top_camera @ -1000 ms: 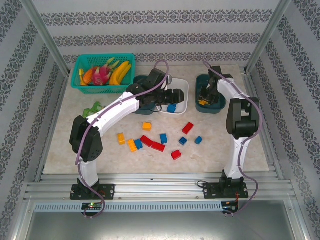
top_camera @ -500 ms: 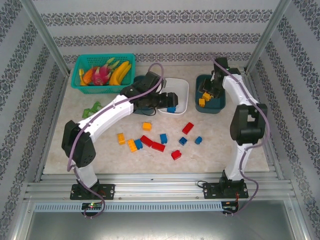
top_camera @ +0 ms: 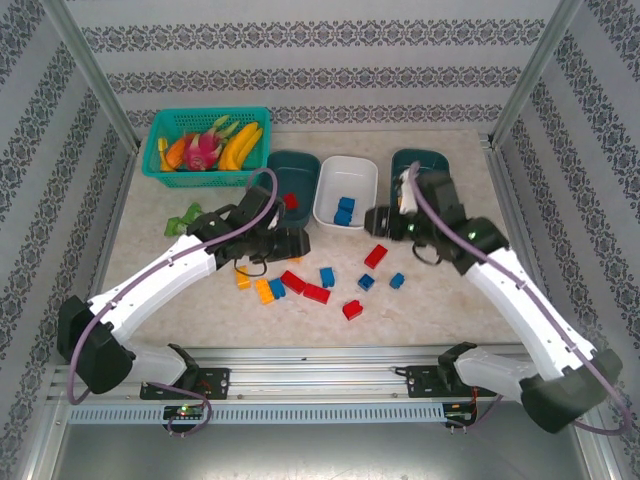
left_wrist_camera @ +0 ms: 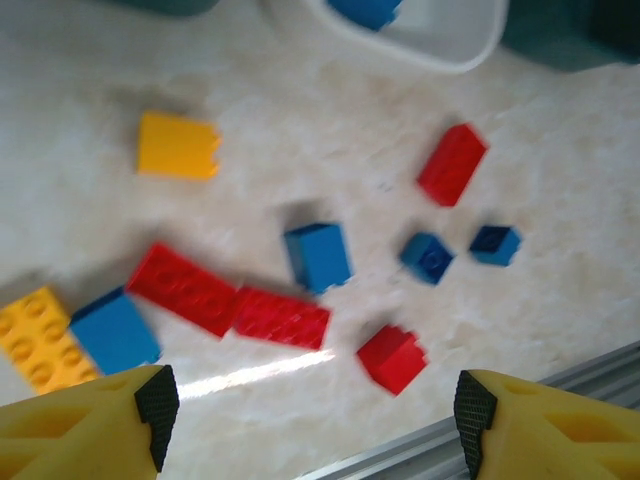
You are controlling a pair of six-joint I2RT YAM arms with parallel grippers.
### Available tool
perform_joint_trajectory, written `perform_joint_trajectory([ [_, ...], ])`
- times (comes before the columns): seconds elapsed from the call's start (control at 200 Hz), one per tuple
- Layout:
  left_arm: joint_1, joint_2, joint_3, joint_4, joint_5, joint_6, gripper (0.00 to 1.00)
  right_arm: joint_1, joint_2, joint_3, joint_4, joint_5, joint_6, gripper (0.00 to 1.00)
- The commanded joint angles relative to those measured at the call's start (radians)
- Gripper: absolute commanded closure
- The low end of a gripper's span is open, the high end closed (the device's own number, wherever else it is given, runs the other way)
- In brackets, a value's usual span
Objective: Sort the legos into containers by color
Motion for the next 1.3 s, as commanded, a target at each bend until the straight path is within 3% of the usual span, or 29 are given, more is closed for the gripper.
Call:
perform_joint_trajectory([
  [0.0, -0.017, -0.060, -0.072, -0.045, -0.021, -0.053, 0.25, 0.106, -0.111, -0.149, 0.061, 0.027, 0.063, 0.40],
  [0.14, -0.037, -0.064, -0.137, -0.003, -0.012, -0.063, 0.25, 0.231, -0.209, -0.312, 0.094, 0.091, 0.104, 0.39],
  [0.32, -0.069, -0.013, -0.145, 0.052, -0.021, -0.073, 0.27, 0.313, -0.241, -0.398, 0.140, 0.121, 0.136, 0.39],
  [0.46, -0.078, 0.025, -0.125, 0.040, -0.053, -0.092, 0.30, 0.323, -0.245, -0.416, 0.168, 0.109, 0.119, 0.39],
  [0.719, -0.072, 0.028, -0.116, -0.104, -0.209, -0.192, 0.36, 0.323, -0.225, -0.423, 0.182, 0.072, 0.107, 0.38],
  [1.029, 0.030, 0.014, -0.107, -0.176, -0.244, -0.172, 0.35, 0.321, -0.266, -0.453, 0.299, 0.065, 0.098, 0.34],
  [1.179, 0.147, -0.024, -0.149, -0.165, -0.178, -0.137, 0.31, 0.276, -0.324, -0.449, 0.352, 0.128, 0.161, 0.22],
  [1.299, 0.174, -0.030, -0.130, -0.168, -0.169, -0.101, 0.30, 0.223, -0.344, -0.398, 0.388, 0.184, 0.194, 0.17],
])
